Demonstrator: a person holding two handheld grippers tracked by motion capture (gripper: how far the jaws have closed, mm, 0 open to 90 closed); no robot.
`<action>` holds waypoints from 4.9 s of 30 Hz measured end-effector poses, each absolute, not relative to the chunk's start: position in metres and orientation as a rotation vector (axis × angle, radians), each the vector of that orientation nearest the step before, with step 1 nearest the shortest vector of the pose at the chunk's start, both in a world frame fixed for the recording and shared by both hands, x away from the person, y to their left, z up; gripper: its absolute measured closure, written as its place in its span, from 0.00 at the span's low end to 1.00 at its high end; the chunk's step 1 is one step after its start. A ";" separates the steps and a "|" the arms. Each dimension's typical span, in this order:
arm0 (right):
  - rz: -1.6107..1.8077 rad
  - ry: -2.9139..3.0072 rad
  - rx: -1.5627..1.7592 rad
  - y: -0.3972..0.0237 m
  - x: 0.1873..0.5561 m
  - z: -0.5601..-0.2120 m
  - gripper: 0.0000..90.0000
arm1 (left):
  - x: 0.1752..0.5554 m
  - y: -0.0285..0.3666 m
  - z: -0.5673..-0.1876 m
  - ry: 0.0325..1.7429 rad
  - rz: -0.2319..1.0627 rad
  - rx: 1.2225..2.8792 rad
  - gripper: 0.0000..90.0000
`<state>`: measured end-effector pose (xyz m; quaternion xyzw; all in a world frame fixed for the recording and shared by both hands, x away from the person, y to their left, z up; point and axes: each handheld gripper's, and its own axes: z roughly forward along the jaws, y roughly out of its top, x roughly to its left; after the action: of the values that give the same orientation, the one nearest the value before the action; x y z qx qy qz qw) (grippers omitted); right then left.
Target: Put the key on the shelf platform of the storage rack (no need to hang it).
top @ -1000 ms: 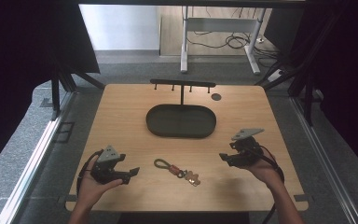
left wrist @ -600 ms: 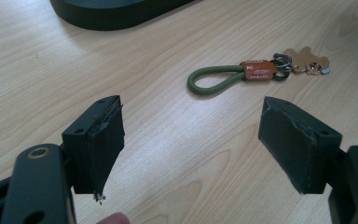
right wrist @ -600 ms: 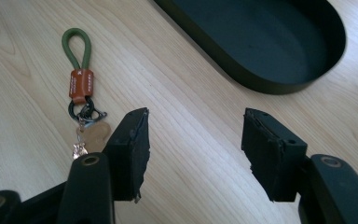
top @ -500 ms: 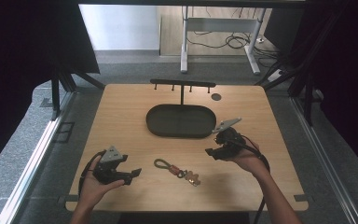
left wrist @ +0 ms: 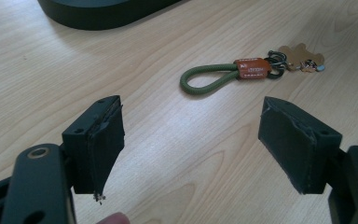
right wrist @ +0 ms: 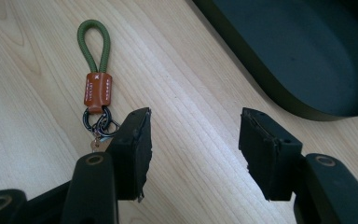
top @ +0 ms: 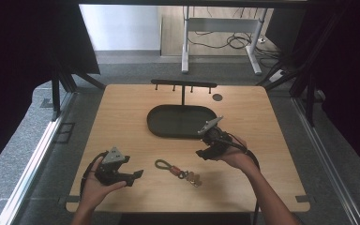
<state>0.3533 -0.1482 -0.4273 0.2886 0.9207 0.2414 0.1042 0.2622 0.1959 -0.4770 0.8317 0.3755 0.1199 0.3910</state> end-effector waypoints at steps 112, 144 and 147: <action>0.439 3.002 0.600 -0.046 0.343 -0.505 0.73 | 0.261 0.192 -0.478 0.943 0.293 2.133 0.25; 0.499 2.915 0.598 -0.081 0.344 -0.453 0.74 | 0.263 0.192 -0.481 0.947 0.300 2.147 0.25; 0.515 2.894 0.586 -0.085 0.345 -0.445 0.74 | 0.263 0.192 -0.481 0.948 0.302 2.148 0.25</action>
<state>0.3446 -0.0854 -0.4446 0.1949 0.9630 0.1714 0.0719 0.2633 0.1918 -0.4810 0.8403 0.3707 0.1182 0.3776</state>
